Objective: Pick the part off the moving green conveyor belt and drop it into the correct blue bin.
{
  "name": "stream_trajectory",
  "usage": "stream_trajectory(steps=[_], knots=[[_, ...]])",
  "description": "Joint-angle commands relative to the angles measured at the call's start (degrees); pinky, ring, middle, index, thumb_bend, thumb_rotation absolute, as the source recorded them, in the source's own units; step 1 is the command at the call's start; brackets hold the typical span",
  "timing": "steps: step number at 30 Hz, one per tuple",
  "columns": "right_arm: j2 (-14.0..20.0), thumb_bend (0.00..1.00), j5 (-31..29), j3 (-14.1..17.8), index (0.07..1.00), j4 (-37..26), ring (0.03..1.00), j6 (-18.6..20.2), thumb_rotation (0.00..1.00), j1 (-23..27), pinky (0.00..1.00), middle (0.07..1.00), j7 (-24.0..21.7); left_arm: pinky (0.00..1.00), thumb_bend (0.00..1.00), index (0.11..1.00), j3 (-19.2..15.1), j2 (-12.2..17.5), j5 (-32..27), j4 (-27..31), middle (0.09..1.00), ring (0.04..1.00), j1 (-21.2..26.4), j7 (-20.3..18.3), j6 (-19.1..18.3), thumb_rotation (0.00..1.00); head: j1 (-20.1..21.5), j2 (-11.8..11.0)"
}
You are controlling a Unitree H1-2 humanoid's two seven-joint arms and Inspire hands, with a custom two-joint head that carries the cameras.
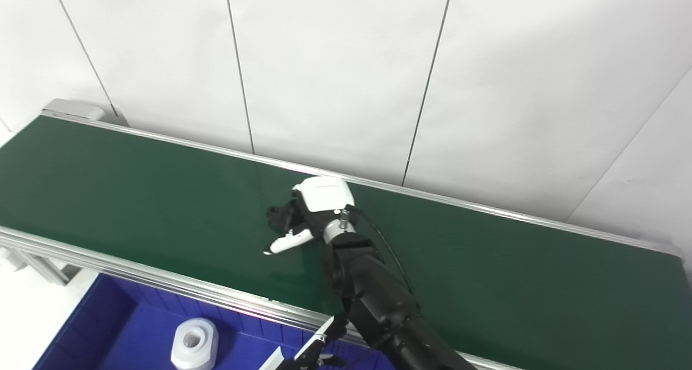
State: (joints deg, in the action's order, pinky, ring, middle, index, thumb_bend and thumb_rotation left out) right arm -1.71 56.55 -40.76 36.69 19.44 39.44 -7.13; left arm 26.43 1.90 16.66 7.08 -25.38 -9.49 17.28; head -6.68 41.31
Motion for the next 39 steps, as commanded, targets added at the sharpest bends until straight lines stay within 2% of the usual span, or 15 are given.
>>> stream_trajectory(steps=[1, 3, 6, 8, 9, 18, 20, 23, 24, 25, 26, 28, 30, 35, 39], knots=[[0.5, 0.94, 0.4, -0.1, 0.800, -0.3, 0.485, 0.8, 0.66, 1.5, 0.35, 0.650, -0.8, 0.81, 0.96, 1.000, 4.9, -3.6, -0.4, 2.4, 1.000, 0.982, -2.1, -0.2, 1.0, 0.65, 0.0, 0.1], [0.9, 0.89, 1.1, -1.0, 0.799, 0.4, 0.387, 1.1, 0.64, 1.8, 0.28, 0.555, -1.6, 0.80, 0.96, 1.000, 5.0, -3.3, -0.4, 2.3, 1.000, 0.977, -2.0, 0.0, 1.1, 0.65, -0.1, 0.2], [1.4, 0.84, 2.3, -2.4, 0.778, 1.3, 0.340, 1.6, 0.60, 2.2, 0.24, 0.505, -3.0, 0.80, 0.96, 1.000, 5.1, -2.9, -1.0, 2.6, 1.000, 0.979, -2.2, -0.1, 0.7, 0.64, 0.0, 0.3], [1.8, 0.80, 2.5, -2.7, 0.739, 1.5, 0.348, 1.5, 0.51, 2.4, 0.24, 0.500, -4.1, 0.80, 0.95, 1.000, 5.2, -2.8, -1.4, 2.5, 1.000, 0.978, -2.1, -0.1, 0.9, 0.64, 0.2, 0.3], [2.0, 0.79, 2.5, -2.6, 0.746, 1.5, 0.321, 1.6, 0.45, 2.4, 0.23, 0.462, -4.8, 0.79, 0.95, 1.000, 5.2, -2.7, -1.4, 2.4, 1.000, 0.979, -2.1, -0.1, 0.7, 0.64, 0.2, 0.3], [4.9, 0.77, 2.0, -1.2, 0.742, 0.1, 0.305, 1.6, 0.42, 2.3, 0.22, 0.409, -5.9, 0.81, 0.96, 1.000, 5.2, -2.3, -2.2, 2.3, 1.000, 0.985, -1.8, -0.5, 0.4, 0.65, 0.7, 0.2], [5.3, 0.78, 1.5, -0.6, 0.675, 0.2, 0.290, 1.7, 0.42, 2.2, 0.21, 0.391, -5.8, 0.82, 0.95, 1.000, 5.2, -2.0, -2.5, 2.7, 1.000, 0.994, -1.9, -0.7, 0.1, 0.64, 0.9, 0.3], [5.8, 0.76, 0.8, -0.1, 0.615, -0.1, 0.327, 2.0, 0.39, 1.6, 0.23, 0.428, -6.1, 0.81, 0.96, 1.000, 5.1, -1.8, -1.9, 3.3, 1.000, 0.983, -2.1, -0.3, 0.0, 0.64, 1.1, 0.5], [5.8, 0.74, 0.6, 0.1, 0.571, -0.2, 0.310, 2.5, 0.33, 1.3, 0.22, 0.406, -6.4, 0.80, 0.95, 1.000, 5.1, -1.7, -2.0, 3.4, 1.000, 0.982, -2.1, -0.2, 0.1, 0.64, 1.1, 0.5], [5.7, 0.63, 0.4, 0.4, 0.529, -0.3, 0.279, 3.2, 0.24, 1.0, 0.19, 0.368, -6.9, 0.80, 0.95, 1.000, 5.1, -1.6, -2.2, 3.4, 1.000, 0.985, -2.2, -0.3, 0.2, 0.64, 1.2, 0.6], [5.8, 0.58, 0.3, 0.6, 0.509, -0.5, 0.260, 3.8, 0.18, 0.8, 0.18, 0.346, -7.5, 0.81, 0.95, 1.000, 5.1, -1.6, -2.4, 3.3, 1.000, 0.988, -2.2, -0.3, 0.3, 0.63, 1.3, 0.6], [6.0, 0.54, 0.1, 0.7, 0.493, -1.2, 0.245, 5.0, 0.04, 0.3, 0.16, 0.444, -8.7, 0.81, 0.95, 1.000, 5.1, -1.5, -2.6, 3.2, 1.000, 0.989, -2.2, -0.3, 0.4, 0.64, 1.3, 0.5], [6.5, 0.53, -0.5, 1.3, 0.493, -2.3, 0.275, 5.7, 0.00, -0.5, 0.17, 0.472, -9.2, 0.80, 0.96, 1.000, 5.1, -1.4, -2.4, 3.2, 1.000, 0.987, -2.2, -0.2, 0.4, 0.65, 1.2, 0.7], [7.3, 0.52, -2.0, 3.1, 0.494, -5.2, 0.400, 6.0, 0.00, -2.4, 0.24, 0.517, -8.4, 0.80, 0.96, 1.000, 5.1, -1.2, -2.7, 3.5, 1.000, 0.991, -2.2, -0.5, 0.2, 0.65, 1.4, 0.9], [7.2, 0.52, -3.5, 4.7, 0.494, -6.3, 0.418, 6.1, 0.00, -3.3, 0.26, 0.521, -7.7, 0.81, 0.96, 1.000, 5.1, -1.2, -2.7, 3.5, 1.000, 0.994, -2.3, -0.4, 0.0, 0.65, 1.5, 0.8]])
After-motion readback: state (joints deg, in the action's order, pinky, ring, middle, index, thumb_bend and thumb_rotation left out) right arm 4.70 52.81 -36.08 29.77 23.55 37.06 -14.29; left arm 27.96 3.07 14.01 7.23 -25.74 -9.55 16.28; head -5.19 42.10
